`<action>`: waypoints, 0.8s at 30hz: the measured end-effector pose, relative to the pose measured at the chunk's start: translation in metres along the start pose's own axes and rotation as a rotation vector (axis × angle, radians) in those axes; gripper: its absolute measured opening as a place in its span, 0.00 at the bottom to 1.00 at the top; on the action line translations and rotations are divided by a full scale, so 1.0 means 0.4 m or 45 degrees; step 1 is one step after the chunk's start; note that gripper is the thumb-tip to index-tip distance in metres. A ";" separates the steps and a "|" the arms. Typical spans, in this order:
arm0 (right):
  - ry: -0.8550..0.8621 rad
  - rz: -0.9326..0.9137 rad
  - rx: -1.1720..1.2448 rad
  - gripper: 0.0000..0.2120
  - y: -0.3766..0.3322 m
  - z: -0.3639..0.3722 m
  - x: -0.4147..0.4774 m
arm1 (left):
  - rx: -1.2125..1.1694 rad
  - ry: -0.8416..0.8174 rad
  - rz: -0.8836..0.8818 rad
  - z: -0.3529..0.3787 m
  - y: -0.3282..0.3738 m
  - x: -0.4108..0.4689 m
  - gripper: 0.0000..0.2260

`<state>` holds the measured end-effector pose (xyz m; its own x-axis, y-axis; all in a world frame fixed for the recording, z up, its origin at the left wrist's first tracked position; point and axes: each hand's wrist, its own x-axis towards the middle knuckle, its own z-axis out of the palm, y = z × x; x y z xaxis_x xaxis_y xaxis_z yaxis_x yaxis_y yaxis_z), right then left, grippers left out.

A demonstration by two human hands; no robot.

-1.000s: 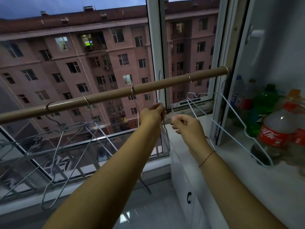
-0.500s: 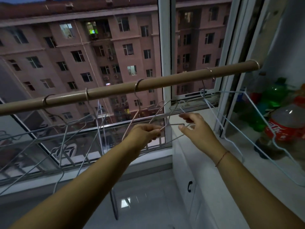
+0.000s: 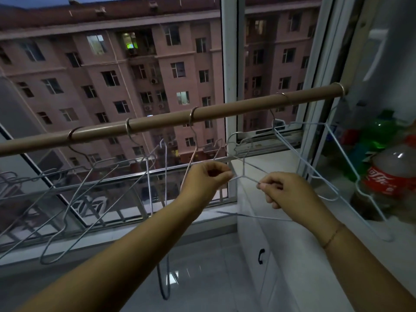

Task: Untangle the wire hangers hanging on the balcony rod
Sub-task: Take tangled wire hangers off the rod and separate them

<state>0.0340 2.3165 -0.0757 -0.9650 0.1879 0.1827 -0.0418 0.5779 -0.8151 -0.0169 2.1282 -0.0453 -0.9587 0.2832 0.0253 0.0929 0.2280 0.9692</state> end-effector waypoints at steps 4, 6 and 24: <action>0.113 0.096 0.115 0.07 -0.031 -0.023 -0.027 | -0.041 -0.094 0.038 0.042 0.045 0.005 0.04; 0.074 0.114 0.110 0.09 -0.052 -0.029 -0.041 | -0.082 -0.199 -0.035 0.064 0.065 0.010 0.07; 0.101 0.137 -0.062 0.14 -0.088 -0.078 -0.104 | -0.279 -0.295 -0.542 0.176 0.105 0.022 0.07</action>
<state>0.0839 2.3133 -0.0375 -0.9399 0.3115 0.1401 0.0750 0.5884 -0.8051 -0.0023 2.2058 -0.0218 -0.8127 0.4121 -0.4120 -0.3734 0.1746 0.9111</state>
